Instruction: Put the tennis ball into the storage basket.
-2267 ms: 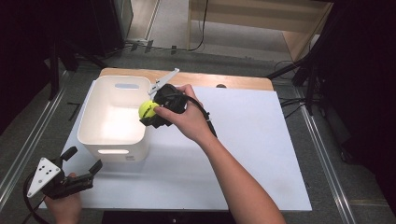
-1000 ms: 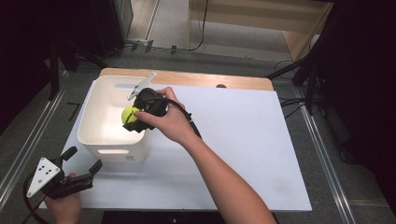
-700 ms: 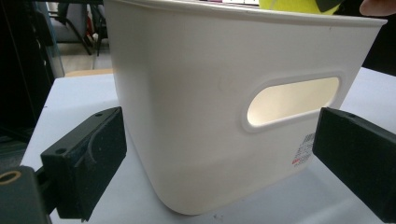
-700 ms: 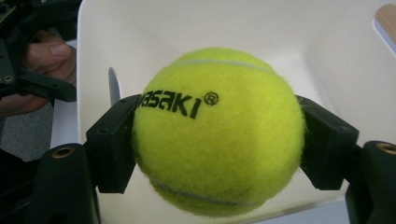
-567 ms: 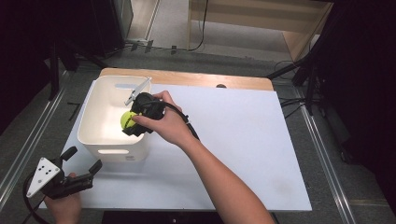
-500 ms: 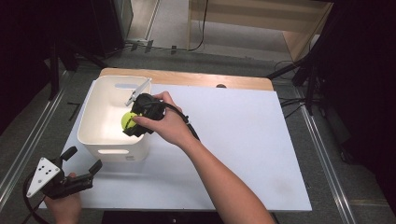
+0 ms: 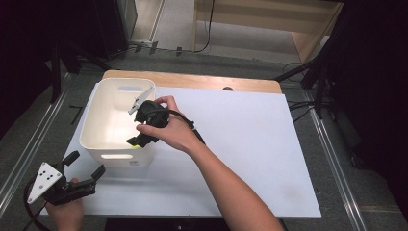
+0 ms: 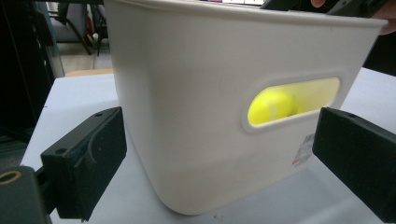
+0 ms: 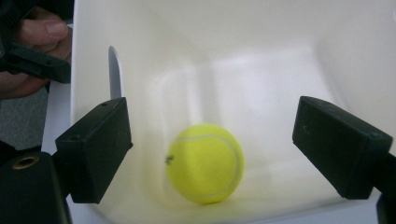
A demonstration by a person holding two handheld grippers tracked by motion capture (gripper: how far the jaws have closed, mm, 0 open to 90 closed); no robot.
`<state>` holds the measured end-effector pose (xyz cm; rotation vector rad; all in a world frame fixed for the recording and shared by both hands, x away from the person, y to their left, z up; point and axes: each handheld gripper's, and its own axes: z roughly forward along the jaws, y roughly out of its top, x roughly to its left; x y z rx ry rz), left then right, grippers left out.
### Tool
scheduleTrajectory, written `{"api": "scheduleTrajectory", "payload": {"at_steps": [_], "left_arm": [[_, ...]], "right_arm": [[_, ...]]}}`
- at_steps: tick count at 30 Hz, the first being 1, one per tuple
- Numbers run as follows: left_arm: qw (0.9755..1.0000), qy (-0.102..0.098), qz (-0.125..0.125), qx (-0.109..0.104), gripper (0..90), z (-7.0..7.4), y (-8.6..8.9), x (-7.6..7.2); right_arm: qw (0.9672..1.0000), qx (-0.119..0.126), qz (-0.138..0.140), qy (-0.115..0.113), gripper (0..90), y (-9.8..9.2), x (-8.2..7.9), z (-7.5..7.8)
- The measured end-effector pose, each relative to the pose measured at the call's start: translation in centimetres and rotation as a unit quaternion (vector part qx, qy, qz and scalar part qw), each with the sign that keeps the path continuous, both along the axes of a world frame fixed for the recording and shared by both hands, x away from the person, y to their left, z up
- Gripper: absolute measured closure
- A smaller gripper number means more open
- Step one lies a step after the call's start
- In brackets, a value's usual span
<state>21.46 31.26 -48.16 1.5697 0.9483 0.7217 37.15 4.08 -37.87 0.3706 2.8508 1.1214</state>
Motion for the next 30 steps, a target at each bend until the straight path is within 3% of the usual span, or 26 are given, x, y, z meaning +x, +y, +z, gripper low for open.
{"api": "scheduleTrajectory", "payload": {"at_steps": [3,6,20,30], "left_arm": [[1.0000,0.000,0.000,-0.001,2.8,0.0,0.0,0.0],[1.0000,-0.001,0.000,-0.001,2.8,0.0,0.0,0.0],[1.0000,0.002,0.001,0.000,2.9,0.0,-0.1,0.0],[1.0000,0.004,0.002,0.005,2.8,0.0,-0.2,0.0]], "right_arm": [[0.9999,0.012,-0.008,-0.008,8.5,-0.5,-0.1,0.4],[0.9995,0.022,-0.015,-0.014,0.8,-1.1,-0.2,0.6],[0.9954,0.063,-0.058,-0.043,0.0,-4.5,-1.2,1.7],[0.9927,0.068,-0.086,-0.049,0.0,-7.5,-1.6,1.1]]}}
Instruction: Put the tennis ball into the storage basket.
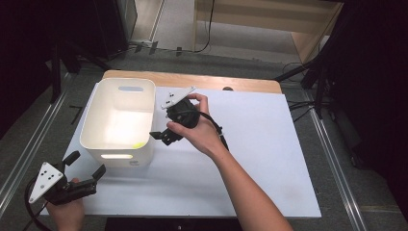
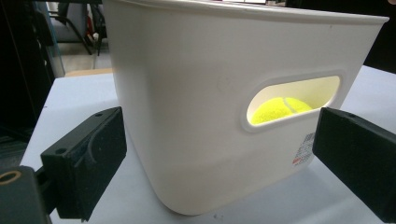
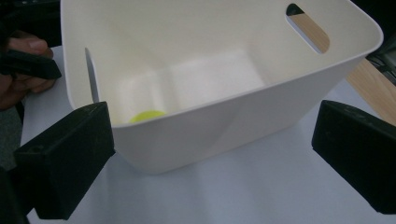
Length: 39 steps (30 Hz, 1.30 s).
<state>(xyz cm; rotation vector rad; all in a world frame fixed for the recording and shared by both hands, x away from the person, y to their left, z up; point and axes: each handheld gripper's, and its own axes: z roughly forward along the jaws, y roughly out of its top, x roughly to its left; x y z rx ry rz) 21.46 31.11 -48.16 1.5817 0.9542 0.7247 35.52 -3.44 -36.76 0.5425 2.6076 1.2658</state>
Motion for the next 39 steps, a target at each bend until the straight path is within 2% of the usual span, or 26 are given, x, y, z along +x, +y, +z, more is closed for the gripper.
{"api": "scheduleTrajectory", "payload": {"at_steps": [24,39], "left_arm": [[1.0000,-0.002,0.000,0.002,2.8,0.0,-0.1,0.0],[1.0000,-0.002,0.000,0.004,2.8,0.0,-0.1,0.0]], "right_arm": [[0.9981,0.015,-0.059,-0.002,0.0,-7.6,-2.1,-2.2],[0.9941,0.038,-0.101,0.004,0.0,-11.7,-3.8,-4.4]]}}
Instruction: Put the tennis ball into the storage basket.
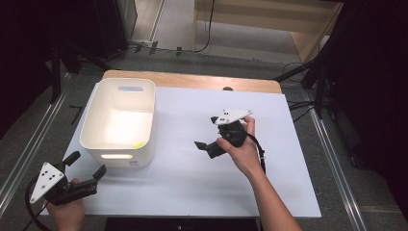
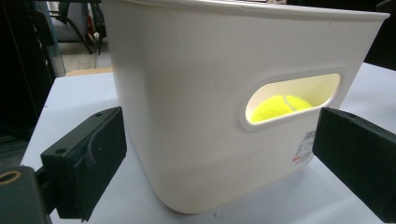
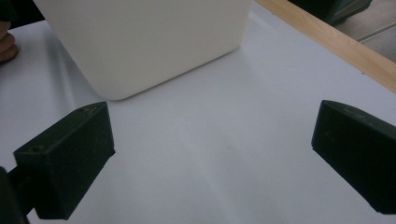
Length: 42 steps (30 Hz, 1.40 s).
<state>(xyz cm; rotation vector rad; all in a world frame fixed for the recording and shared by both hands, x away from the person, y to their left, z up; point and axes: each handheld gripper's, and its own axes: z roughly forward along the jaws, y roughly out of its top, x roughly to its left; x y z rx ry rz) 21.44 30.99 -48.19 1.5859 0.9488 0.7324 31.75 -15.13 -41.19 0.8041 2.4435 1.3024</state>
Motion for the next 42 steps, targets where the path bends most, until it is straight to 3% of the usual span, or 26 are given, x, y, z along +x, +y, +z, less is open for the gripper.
{"api": "scheduleTrajectory", "payload": {"at_steps": [23,42], "left_arm": [[1.0000,0.002,0.001,0.002,2.9,0.0,0.0,0.0],[1.0000,-0.001,0.002,0.004,2.9,-0.1,-0.1,-0.1]], "right_arm": [[0.9984,0.026,-0.049,-0.002,0.0,-4.7,-2.3,-3.1],[0.9941,0.048,-0.097,-0.005,0.0,-9.0,-4.4,-4.9]]}}
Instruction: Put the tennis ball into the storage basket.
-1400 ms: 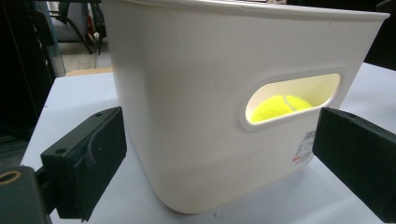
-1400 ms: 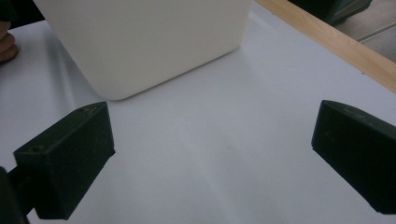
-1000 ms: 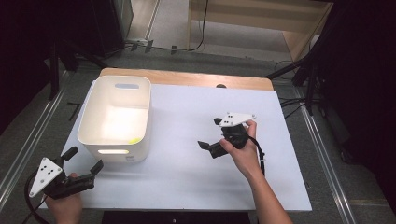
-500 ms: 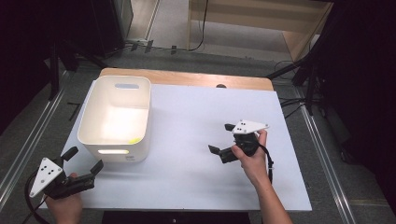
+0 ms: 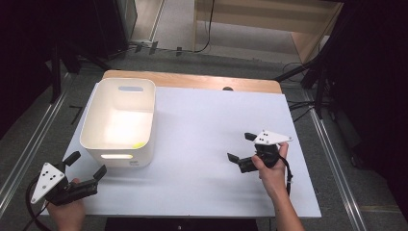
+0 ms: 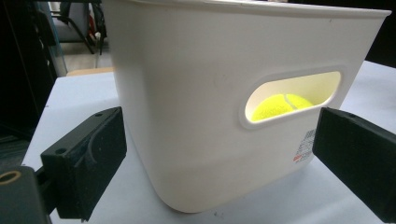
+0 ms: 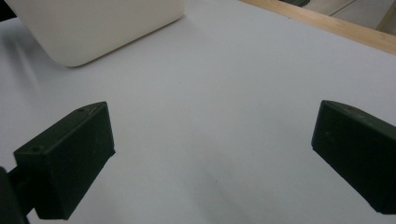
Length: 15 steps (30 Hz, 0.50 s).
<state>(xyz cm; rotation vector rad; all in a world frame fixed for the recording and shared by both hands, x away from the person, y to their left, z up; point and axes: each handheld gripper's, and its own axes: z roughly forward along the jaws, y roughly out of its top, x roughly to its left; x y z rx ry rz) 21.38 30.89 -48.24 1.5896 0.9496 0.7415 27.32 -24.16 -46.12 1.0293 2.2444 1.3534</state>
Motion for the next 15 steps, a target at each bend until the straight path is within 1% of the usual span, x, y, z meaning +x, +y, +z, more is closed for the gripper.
{"api": "scheduleTrajectory", "payload": {"at_steps": [5,9,15], "left_arm": [[1.0000,0.000,0.001,0.001,2.8,0.0,-0.1,0.0],[1.0000,0.000,0.000,0.004,2.8,0.0,-0.1,0.0],[1.0000,0.000,-0.001,0.006,2.8,0.0,-0.1,0.0]], "right_arm": [[0.9999,0.005,-0.013,-0.004,0.0,-1.2,-0.6,-0.5],[0.9997,0.009,-0.023,0.000,0.0,-2.1,-1.1,-1.0],[0.9993,0.013,-0.035,-0.001,0.0,-3.3,-1.8,-1.8]]}}
